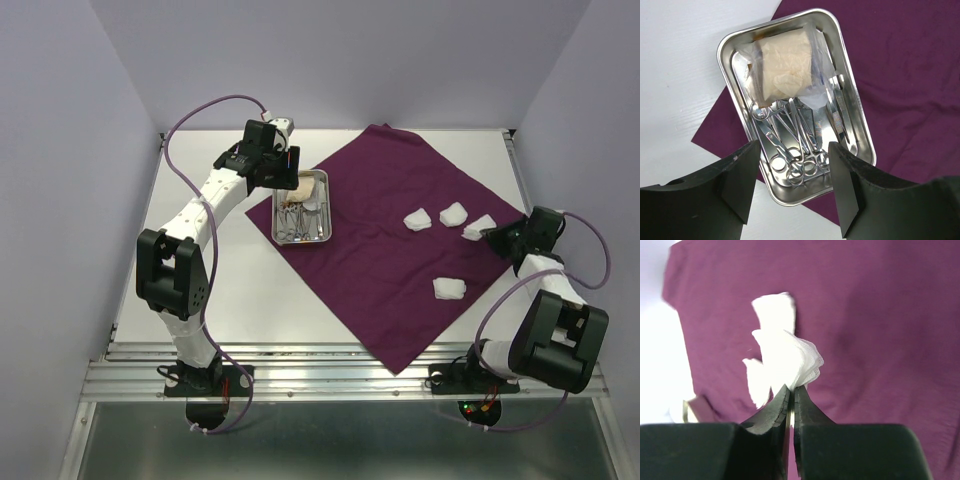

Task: Prepare the surgical pack
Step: Adjust the medical item in the surgical kit.

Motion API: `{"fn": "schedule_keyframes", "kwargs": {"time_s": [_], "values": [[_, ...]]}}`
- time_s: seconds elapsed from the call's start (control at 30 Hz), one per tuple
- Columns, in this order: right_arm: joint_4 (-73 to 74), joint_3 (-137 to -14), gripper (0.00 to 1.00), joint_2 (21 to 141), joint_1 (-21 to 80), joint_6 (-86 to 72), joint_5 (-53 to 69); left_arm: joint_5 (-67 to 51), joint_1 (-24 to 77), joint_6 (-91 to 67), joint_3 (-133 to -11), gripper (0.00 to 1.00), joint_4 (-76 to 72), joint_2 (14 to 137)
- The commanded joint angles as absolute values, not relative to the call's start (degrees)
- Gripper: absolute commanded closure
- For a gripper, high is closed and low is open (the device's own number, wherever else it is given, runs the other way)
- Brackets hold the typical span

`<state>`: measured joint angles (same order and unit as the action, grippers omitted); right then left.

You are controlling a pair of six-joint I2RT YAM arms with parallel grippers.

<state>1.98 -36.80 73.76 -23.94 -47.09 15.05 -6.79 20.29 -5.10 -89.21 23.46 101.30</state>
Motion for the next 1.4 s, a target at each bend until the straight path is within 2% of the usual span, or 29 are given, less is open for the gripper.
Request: {"fn": "schedule_keyframes", "kwargs": {"time_s": [0.0,0.33,0.53,0.73,1.37], "values": [[1.23,-40.86,0.99,74.00,-22.95,-44.74,20.29,-5.98,20.74,-4.48,-89.65,0.33,23.12,99.76],[-3.51,-48.77,0.99,82.78,-9.50,-46.23,21.62,-5.63,20.74,-5.01,-88.86,0.33,23.03,99.05],[-9.13,-52.38,0.99,90.42,-3.18,-51.40,16.80,-5.71,20.74,-4.66,-87.98,0.33,23.20,98.26],[-12.65,-53.09,0.99,95.00,-0.88,-55.80,11.09,-4.84,20.74,-4.57,-87.89,0.33,23.47,98.26],[-11.42,-48.61,0.99,96.68,4.48,-65.13,-2.63,-4.31,20.74,-4.22,-87.45,0.33,23.64,98.70]]}}
